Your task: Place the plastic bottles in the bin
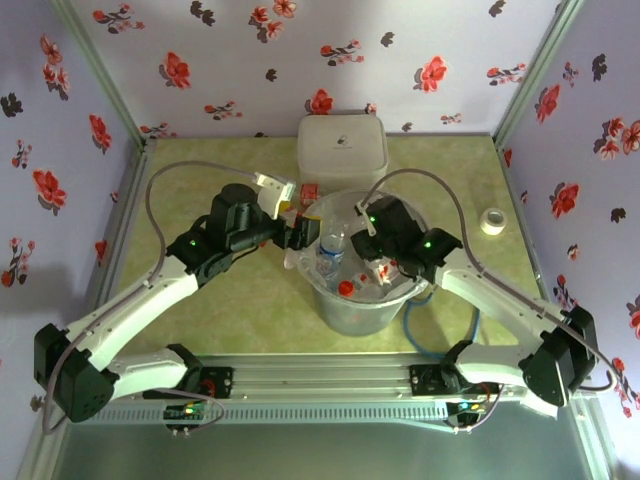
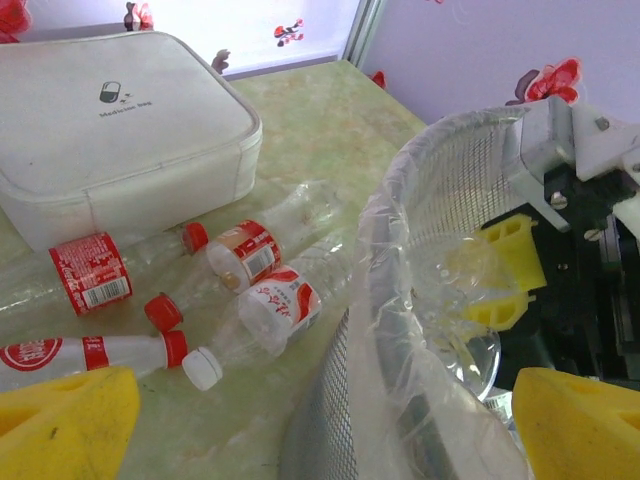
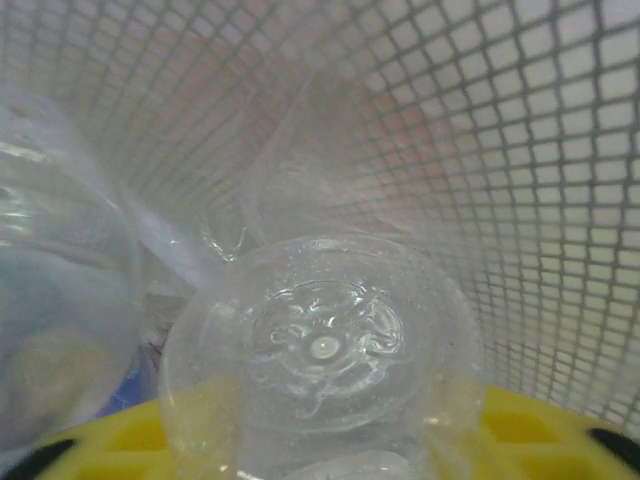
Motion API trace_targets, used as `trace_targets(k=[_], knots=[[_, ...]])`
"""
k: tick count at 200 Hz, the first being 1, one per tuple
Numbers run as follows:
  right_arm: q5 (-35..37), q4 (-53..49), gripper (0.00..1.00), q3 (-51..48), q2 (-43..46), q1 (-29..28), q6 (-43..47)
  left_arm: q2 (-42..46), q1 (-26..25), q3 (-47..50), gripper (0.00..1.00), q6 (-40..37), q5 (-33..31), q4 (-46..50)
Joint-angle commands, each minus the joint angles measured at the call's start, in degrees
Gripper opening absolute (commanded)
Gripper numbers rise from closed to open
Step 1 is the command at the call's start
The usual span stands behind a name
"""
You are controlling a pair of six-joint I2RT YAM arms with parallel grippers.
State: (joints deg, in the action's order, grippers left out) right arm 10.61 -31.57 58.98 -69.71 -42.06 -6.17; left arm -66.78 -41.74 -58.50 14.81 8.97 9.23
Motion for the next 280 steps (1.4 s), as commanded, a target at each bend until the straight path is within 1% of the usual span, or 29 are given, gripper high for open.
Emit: trace_targets(k=[1, 11, 36, 61, 70, 100, 107, 114, 129, 139, 146, 156, 164, 172, 180, 198, 204, 222, 255, 280], knots=[[0.9, -5.4, 0.70, 6.0, 2.0, -0.2, -0.3, -0.2, -0.6, -1.1, 0.96, -1.7, -1.2, 1.4], [0.8, -6.3, 0.74, 8.7, 2.9, -0.3, 0.4, -0.1, -0.6, -1.1, 0.96, -1.8, -1.2, 1.3], [0.0, -6.2, 0.79, 14.3, 5.2, 0.0, 1.5, -0.2, -0.6, -1.3, 0.96, -1.8, -1.2, 1.2], [-0.4, -4.4, 0.82, 16.9, 6.9, 1.5, 1.5, -0.4, -0.6, -1.7, 0.97, -1.7, -1.2, 1.0], [-1.1, -3.1, 0.84, 17.1, 7.5, 2.3, 1.1, -0.2, -0.6, -2.1, 1.00, -1.2, -1.5, 0.9], [-4.0, 1.7, 0.84, 16.3, 8.9, 5.5, -0.8, 2.6, -0.5, -5.0, 1.00, -0.6, -7.1, 4.3], [-4.5, 2.2, 0.85, 16.2, 8.9, 6.2, -1.1, 4.2, -0.5, -5.5, 1.00, -0.6, -9.4, 5.0], [-4.7, 2.3, 0.84, 16.1, 8.8, 6.7, -1.2, 5.9, -0.3, -5.9, 1.00, 0.3, -13.5, 5.6], [-4.6, 1.9, 0.85, 16.0, 8.8, 7.5, -1.3, 9.8, 1.9, -5.7, 1.00, 4.7, -21.3, 6.9], [-4.2, 1.8, 0.84, 15.5, 8.9, 7.9, -1.5, 12.0, 4.7, -5.0, 1.00, 8.9, -24.8, 8.4], [-3.8, 1.9, 0.84, 14.9, 9.1, 8.2, -1.7, 13.1, 7.5, -4.3, 1.00, 12.1, -26.3, 10.0], [-3.6, 2.3, 0.85, 14.0, 9.5, 8.4, -2.1, 13.5, 12.3, -2.8, 1.00, 17.6, -26.8, 12.7], [-3.6, 2.5, 0.85, 13.3, 9.7, 8.7, -2.4, 13.1, 16.3, -1.3, 1.00, 22.9, -25.7, 14.6], [-3.3, 2.6, 0.85, 12.7, 9.8, 8.9, -2.7, 12.5, 19.6, 1.0, 1.00, 27.4, -23.5, 14.5], [-2.5, 2.5, 0.87, 12.3, 9.9, 9.1, -3.0, 11.4, 21.7, 3.5, 1.00, 31.3, -21.9, 13.0], [-0.1, 2.1, 0.89, 11.3, 10.6, 9.2, -3.1, 8.1, 23.7, 7.7, 1.00, 37.6, -21.7, 9.6], [0.9, 2.0, 0.92, 10.8, 11.0, 9.2, -3.1, 6.6, 24.2, 8.5, 1.00, 39.6, -21.7, 9.0], [2.8, 1.5, 0.94, 9.4, 12.3, 9.5, -3.1, 1.9, 25.2, 10.0, 1.00, 44.3, -21.9, 6.8], [3.2, 0.0, 0.95, 7.1, 13.9, 10.7, -2.8, -8.3, 25.8, 8.6, 1.00, 52.5, -22.9, 7.6], [3.2, -0.4, 0.95, 5.6, 14.7, 11.5, -2.3, -16.1, 25.8, 5.1, 1.00, 54.4, -22.1, 9.2]])
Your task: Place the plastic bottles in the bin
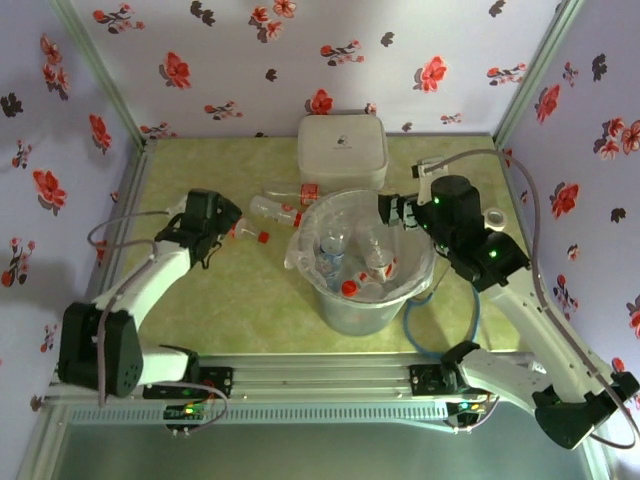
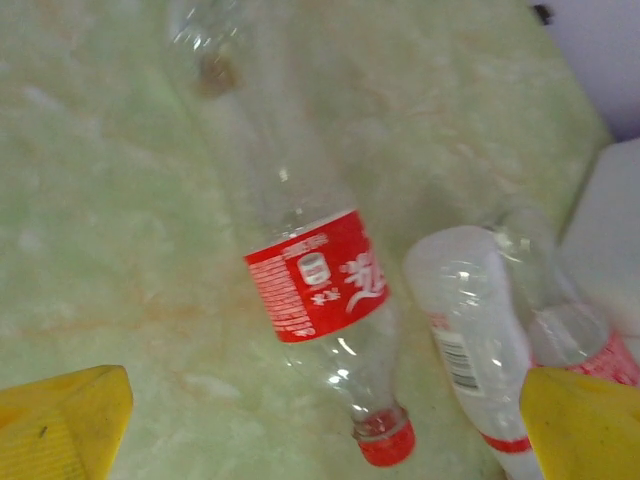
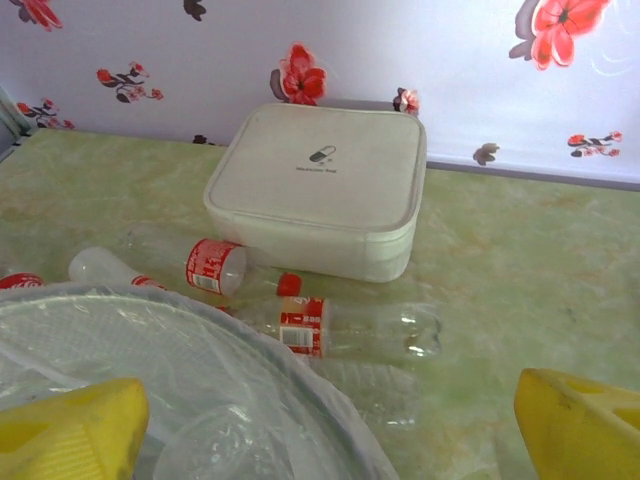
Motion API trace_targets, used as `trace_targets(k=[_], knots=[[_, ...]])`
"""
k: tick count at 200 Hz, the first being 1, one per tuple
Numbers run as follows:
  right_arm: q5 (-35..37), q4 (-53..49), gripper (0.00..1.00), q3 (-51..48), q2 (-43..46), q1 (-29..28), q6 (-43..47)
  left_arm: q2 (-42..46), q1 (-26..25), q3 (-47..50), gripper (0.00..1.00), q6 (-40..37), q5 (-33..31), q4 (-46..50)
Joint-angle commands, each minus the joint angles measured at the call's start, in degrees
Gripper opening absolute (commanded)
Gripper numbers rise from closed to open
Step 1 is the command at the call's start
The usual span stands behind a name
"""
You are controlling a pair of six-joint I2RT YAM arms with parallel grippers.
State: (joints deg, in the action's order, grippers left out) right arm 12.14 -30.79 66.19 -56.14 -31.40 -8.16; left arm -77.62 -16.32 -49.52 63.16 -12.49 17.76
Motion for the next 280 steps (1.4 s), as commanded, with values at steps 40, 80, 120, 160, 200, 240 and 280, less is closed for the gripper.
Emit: trace_targets(k=[40, 80, 120, 160, 200, 240, 280], knots=[[0.8, -1.4, 0.95, -3.1, 2.8, 2.3, 0.5, -12.5, 0.0, -5.3, 1.00, 9.0, 2.2, -2.8], [0.5, -1.9, 0.95, -4.0, 4.6, 3.8, 0.7, -17.9, -0.1, -6.0, 1.00, 11.2, 2.8, -4.9], [0.2, -2.9, 0.95, -3.2, 6.6, 4.2, -0.8, -21.6, -0.1, -7.9, 0.88, 8.9, 4.5, -6.0], [1.2, -3.0, 0.95, -2.2, 8.3, 4.4, -2.4, -15.8, -0.2, -5.2, 0.65, 3.3, 3.6, -9.0], [0.4, 3.0, 0.94, -1.8, 7.3, 4.4, -2.6, -4.2, 0.5, -4.3, 0.56, -5.5, 2.1, -6.4], [-11.5, 9.8, 0.92, 4.1, -1.0, 4.0, -4.1, 11.7, 0.4, -0.7, 0.54, -16.3, 4.2, -5.0], [-25.6, 16.8, 0.92, 11.6, -11.8, 0.4, -9.3, 22.8, -0.8, 2.2, 0.50, -27.9, 25.8, -9.9]])
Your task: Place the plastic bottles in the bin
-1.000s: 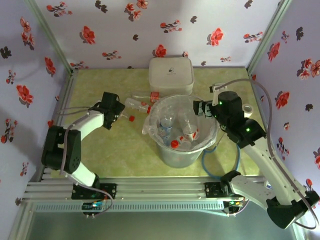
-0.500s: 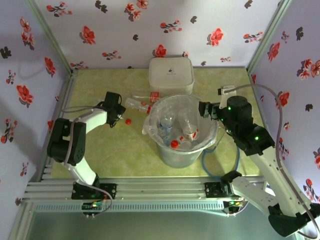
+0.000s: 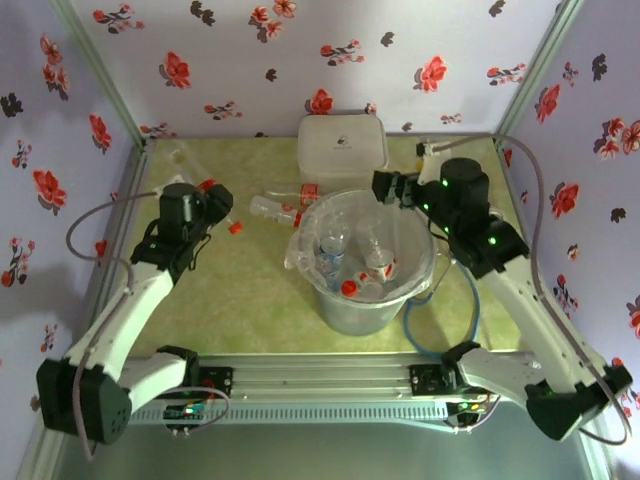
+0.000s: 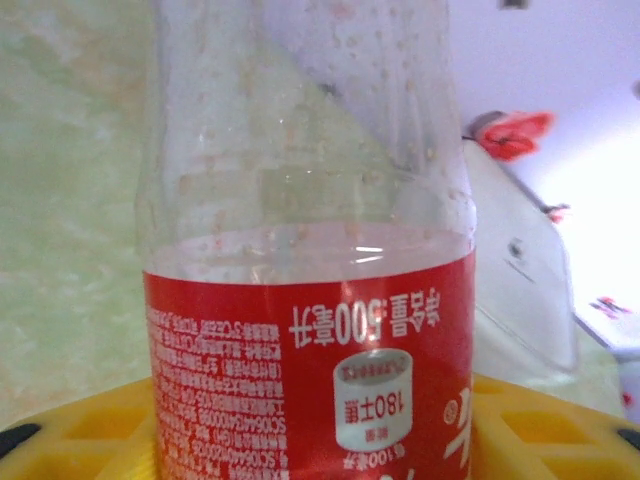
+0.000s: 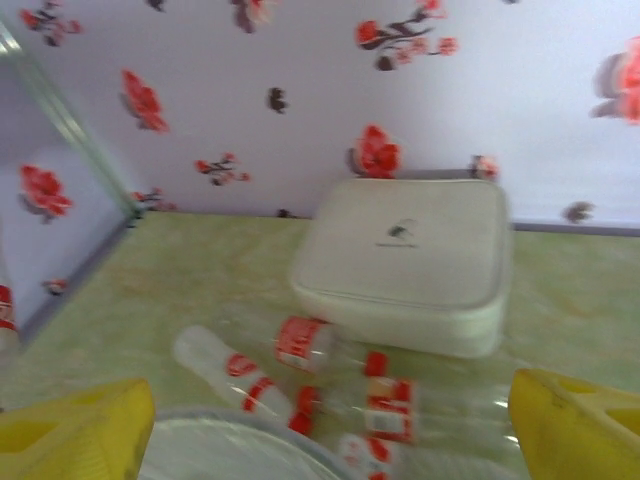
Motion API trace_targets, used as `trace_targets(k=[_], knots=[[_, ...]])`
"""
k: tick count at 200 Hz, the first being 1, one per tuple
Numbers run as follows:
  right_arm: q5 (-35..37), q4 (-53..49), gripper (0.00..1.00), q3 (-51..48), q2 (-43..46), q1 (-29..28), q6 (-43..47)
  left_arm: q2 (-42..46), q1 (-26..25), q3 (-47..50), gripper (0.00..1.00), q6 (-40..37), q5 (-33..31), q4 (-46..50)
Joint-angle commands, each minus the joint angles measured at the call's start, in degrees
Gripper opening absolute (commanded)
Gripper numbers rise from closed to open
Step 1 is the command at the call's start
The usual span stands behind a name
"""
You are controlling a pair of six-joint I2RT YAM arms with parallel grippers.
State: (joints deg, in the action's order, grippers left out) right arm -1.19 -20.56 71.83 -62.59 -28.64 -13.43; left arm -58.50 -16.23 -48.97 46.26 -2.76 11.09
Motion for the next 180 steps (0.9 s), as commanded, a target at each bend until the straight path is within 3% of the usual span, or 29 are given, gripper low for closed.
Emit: trace_targets(k=[1, 13, 24, 67, 117, 131, 158, 180], knots=[[-12.9, 6.6, 0.92, 6.1, -5.7, -2.5, -4.1, 3.8, -1.0, 1.7, 0.50, -11.3, 16.8, -3.3], [-19.0, 7.3, 0.92, 9.8, -9.7, -4.4, -4.8, 4.8, -2.9, 1.5, 0.49, -14.3, 23.6, -5.3], [-21.9, 7.6, 0.92, 12.6, -12.9, -6.8, -4.9, 5.1, -5.1, 0.7, 0.47, -17.4, 25.9, -4.9], [-28.4, 9.6, 0.93, 20.3, -22.2, -10.4, -10.9, 4.2, -14.6, -2.2, 0.45, -28.2, 25.9, -3.7], [-26.7, 3.5, 0.97, 26.9, -29.4, -11.1, -9.7, 3.7, -17.5, -3.1, 0.45, -30.9, 25.9, -3.2], [-28.5, 4.1, 0.88, 27.6, -30.8, -11.1, -10.6, 3.6, -17.9, -3.3, 0.45, -31.1, 25.9, -2.9], [-27.4, 3.4, 0.60, 27.4, -30.4, -10.8, -9.7, 3.8, -18.0, -3.2, 0.45, -31.4, 25.6, -3.0], [-25.8, 3.2, 0.53, 27.4, -28.7, -10.6, -8.4, 3.6, -18.0, -3.7, 0.51, -31.8, 25.4, -3.3]])
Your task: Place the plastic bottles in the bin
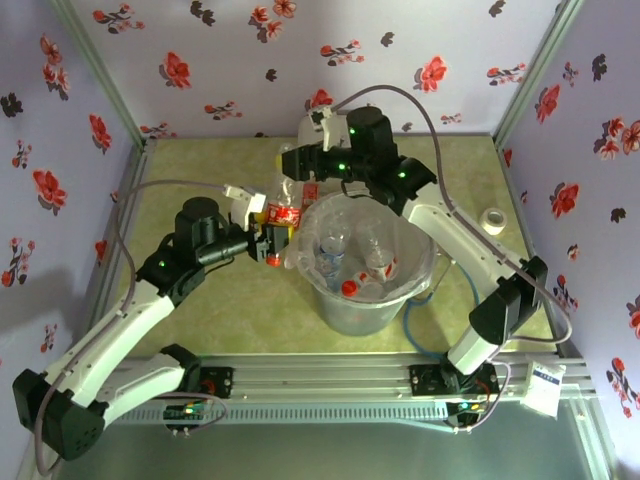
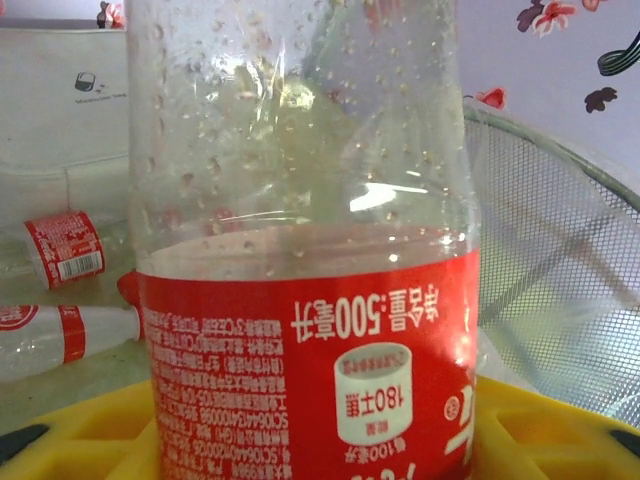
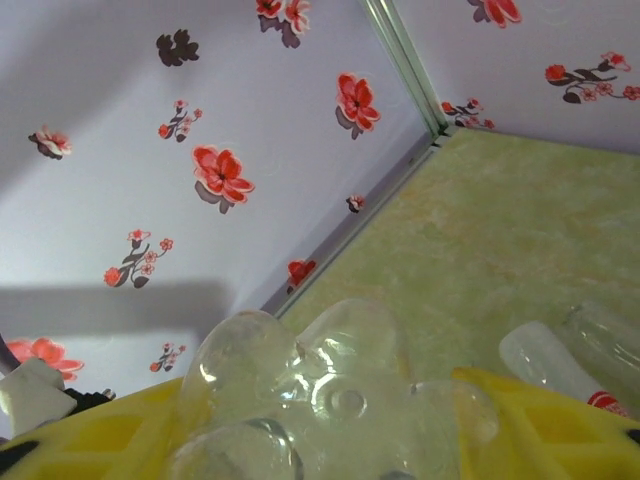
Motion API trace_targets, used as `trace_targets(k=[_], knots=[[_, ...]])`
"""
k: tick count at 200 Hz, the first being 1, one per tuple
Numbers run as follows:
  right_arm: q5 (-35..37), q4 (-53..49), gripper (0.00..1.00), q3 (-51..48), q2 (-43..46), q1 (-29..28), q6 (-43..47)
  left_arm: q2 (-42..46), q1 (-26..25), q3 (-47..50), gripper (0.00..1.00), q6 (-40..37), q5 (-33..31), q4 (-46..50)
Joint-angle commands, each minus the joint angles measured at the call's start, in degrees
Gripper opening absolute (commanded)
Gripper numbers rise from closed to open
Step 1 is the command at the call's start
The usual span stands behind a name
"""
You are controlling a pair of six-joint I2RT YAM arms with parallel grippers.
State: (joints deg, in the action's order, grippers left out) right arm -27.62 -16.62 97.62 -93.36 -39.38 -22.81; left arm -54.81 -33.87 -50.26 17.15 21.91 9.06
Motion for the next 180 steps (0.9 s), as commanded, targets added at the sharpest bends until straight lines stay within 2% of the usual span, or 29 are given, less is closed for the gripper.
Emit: trace_targets(k=[1, 5, 20, 32, 51, 89, 128, 143, 158, 180], knots=[[0.7, -0.7, 0.53, 1.6, 2.2, 0.2, 1.0, -0.2, -0.3, -2.4, 0.52, -2.8, 0.7, -1.2], [1.0, -0.3, 0.52, 1.7, 2.5, 0.2, 1.2, -0.1, -0.3, -2.5, 0.56, -2.8, 0.7, -1.4], [2.3, 0.4, 0.49, 2.8, 3.7, 0.6, 2.5, 0.4, -0.3, -2.7, 0.87, -2.4, 0.1, -2.5], [3.4, 1.4, 0.45, 4.3, 4.7, 1.2, 3.4, 1.3, -0.3, -2.6, 0.99, -1.3, -0.7, -3.9], [5.1, 4.7, 0.42, 5.5, 7.5, 2.9, 4.2, 3.6, -0.3, -3.1, 1.00, 1.2, -2.3, -4.6], [10.1, 6.0, 0.38, 2.7, 16.8, 7.5, 7.5, 3.1, -0.5, -8.8, 1.00, 2.8, -9.8, 2.5], [16.9, -7.4, 0.33, -0.2, 25.3, 9.5, 14.0, -5.6, -3.1, -12.2, 0.99, 1.1, -11.0, 2.5], [15.8, -16.0, 0.33, 1.6, 25.5, 9.6, 15.0, -8.7, -4.6, -13.5, 1.00, -0.4, -11.5, 2.4], [11.8, -25.2, 0.31, 3.3, 25.2, 9.4, 16.5, -11.1, -5.3, -15.0, 1.00, -2.2, -13.5, 4.1], [11.3, -33.0, 0.26, 1.1, 26.9, 8.5, 19.8, -13.4, -5.6, -16.4, 1.00, -3.8, -16.1, 6.3]])
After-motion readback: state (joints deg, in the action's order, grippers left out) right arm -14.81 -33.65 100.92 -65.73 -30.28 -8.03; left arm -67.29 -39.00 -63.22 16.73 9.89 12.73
